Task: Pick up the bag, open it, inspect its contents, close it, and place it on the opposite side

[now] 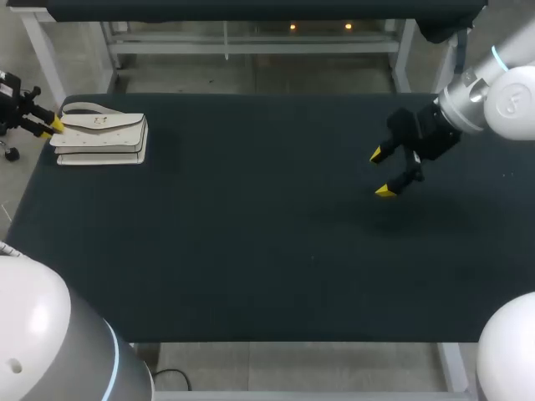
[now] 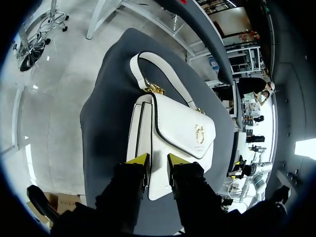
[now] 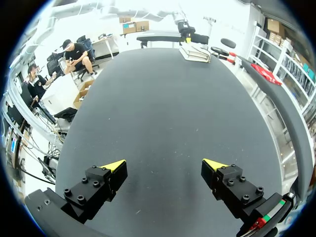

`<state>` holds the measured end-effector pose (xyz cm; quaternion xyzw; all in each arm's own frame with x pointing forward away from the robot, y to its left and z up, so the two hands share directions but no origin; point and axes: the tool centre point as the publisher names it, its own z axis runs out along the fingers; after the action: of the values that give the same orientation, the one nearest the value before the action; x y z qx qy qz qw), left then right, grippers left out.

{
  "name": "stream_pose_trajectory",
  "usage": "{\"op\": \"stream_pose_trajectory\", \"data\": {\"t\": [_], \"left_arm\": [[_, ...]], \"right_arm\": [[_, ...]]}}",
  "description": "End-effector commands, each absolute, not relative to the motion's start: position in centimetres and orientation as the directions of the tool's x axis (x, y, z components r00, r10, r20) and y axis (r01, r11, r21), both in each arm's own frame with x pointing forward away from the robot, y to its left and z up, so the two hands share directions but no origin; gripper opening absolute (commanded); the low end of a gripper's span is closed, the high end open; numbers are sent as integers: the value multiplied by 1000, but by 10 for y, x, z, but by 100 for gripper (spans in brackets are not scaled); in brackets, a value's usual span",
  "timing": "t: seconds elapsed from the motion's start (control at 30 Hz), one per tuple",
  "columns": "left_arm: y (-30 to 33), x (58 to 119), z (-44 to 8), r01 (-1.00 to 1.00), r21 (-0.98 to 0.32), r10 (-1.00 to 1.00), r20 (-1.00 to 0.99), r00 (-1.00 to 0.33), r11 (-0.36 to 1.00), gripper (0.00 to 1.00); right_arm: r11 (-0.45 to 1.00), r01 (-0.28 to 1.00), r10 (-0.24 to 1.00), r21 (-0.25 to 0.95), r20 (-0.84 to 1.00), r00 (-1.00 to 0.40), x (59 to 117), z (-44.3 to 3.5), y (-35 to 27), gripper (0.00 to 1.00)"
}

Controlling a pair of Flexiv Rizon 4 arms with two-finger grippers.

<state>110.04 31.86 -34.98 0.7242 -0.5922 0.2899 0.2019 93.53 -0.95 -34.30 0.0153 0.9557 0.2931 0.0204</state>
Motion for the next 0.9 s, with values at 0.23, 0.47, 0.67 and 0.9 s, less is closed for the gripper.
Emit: {"op": "stream_pose_trajectory", "data": {"t": [0.23, 0.47, 0.67, 0.9], "left_arm": [[315, 1102, -353, -979, -39, -741, 659, 126, -201, 0], [298, 1095, -350, -990, -48, -740, 669, 65, -130, 0], [275, 1089, -351, -997, -48, -737, 676, 17, -68, 0], [248, 1080, -357, -998, -42, -726, 688, 2, -42, 0]], "right_arm": [[827, 17, 42, 562, -32, -999, 935, -344, -9, 100], [827, 17, 42, 562, -32, -999, 935, -344, -9, 100], [827, 17, 42, 562, -32, -999, 935, -344, -9, 100], [827, 17, 42, 562, -32, -999, 935, -344, -9, 100]]}}
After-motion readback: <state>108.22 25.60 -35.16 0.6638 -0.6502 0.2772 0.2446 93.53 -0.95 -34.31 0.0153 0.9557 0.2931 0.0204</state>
